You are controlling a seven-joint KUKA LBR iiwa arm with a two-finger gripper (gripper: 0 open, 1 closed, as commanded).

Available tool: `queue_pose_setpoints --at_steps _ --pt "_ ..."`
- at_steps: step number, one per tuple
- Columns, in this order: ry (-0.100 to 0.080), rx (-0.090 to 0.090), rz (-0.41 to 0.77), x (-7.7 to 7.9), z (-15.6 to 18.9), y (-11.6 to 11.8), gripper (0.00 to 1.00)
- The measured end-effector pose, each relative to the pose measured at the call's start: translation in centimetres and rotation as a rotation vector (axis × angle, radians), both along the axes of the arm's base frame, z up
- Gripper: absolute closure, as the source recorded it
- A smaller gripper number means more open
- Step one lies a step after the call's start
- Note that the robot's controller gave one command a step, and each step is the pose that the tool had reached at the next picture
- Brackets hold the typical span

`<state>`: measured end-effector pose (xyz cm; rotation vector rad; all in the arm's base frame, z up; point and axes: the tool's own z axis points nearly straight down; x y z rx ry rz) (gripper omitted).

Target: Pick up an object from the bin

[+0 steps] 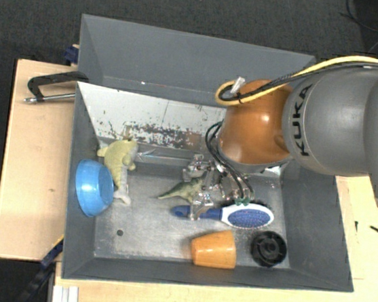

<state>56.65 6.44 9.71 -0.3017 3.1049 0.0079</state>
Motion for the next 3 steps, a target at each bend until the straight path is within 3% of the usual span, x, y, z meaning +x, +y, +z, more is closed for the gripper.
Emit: queue_pose_setpoints --at_steps 1,2,3 --pt "0.005 -0.008 0.209 -0.1 16.1 1.3 1.0" --pt "0.014 -0.007 0.208 -0.2 15.7 1.2 0.0" --pt "0.026 -0.01 0.36 -4.8 5.4 -3.3 0.0"
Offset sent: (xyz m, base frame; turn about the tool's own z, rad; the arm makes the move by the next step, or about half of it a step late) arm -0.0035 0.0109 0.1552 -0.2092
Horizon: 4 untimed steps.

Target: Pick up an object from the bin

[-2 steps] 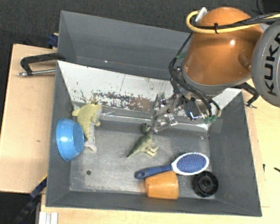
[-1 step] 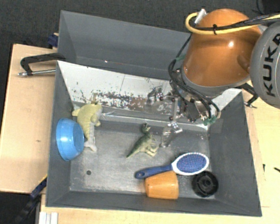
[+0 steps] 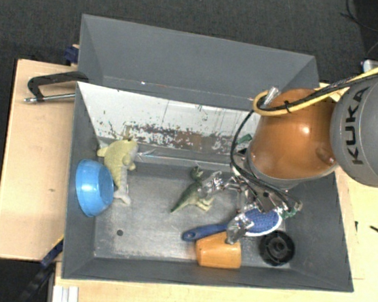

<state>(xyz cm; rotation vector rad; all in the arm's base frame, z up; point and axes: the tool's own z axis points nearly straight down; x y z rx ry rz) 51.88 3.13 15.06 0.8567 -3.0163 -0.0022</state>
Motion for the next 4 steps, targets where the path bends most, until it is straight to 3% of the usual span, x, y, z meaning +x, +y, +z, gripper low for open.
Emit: queue_pose_setpoints --at_steps 1,2,3,4 --pt "-0.042 0.007 0.004 1.0 -2.7 -1.4 0.0" --pt "-0.012 0.003 0.003 0.1 -3.7 -1.7 1.0" --pt "-0.019 0.001 0.287 0.3 9.5 -0.8 1.0" --pt "-0.012 0.003 0.286 0.2 9.2 -0.8 0.0"
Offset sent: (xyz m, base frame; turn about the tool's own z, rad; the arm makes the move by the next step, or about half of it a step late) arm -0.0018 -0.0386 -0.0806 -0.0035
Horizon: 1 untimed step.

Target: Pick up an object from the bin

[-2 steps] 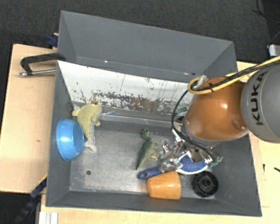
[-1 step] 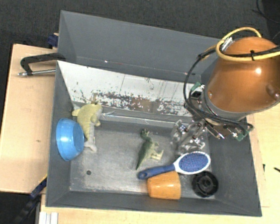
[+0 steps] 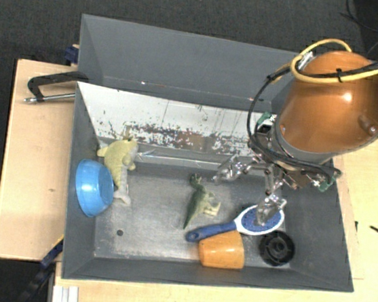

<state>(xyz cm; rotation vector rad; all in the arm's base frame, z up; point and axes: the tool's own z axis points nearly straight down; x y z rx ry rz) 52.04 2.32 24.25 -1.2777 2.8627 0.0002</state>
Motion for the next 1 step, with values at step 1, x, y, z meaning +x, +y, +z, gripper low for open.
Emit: queue_pose_setpoints --at_steps 1 --pt "0.013 -0.002 0.001 -0.43 -11.23 -4.5 0.0"
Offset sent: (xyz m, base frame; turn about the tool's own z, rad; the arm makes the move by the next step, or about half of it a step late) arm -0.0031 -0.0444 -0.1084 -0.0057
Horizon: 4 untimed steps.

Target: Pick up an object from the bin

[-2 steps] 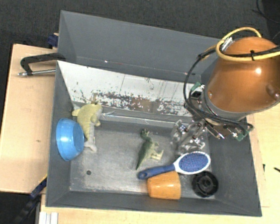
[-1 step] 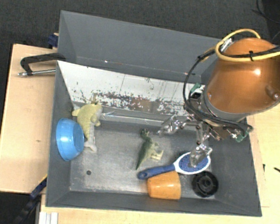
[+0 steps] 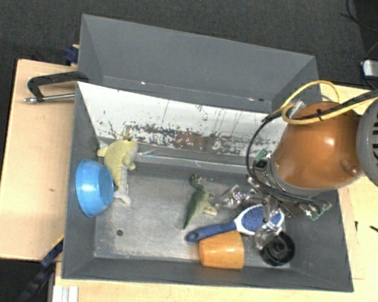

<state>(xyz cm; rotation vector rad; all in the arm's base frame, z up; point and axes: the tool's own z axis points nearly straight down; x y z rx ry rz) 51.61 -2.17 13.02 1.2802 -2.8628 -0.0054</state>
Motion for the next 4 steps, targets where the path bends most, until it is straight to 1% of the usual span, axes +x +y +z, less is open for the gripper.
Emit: queue_pose_setpoints --at_steps 1,2,3,4 --pt "-0.01 -0.002 0.106 0.3 -4.4 0.0 0.0" --pt "-0.012 0.001 0.106 0.4 -4.8 0.1 1.0" --pt "-0.015 0.0 -0.285 1.1 2.2 -4.1 1.0" --pt "-0.02 0.0 -0.27 0.2 12.0 -3.6 1.0"
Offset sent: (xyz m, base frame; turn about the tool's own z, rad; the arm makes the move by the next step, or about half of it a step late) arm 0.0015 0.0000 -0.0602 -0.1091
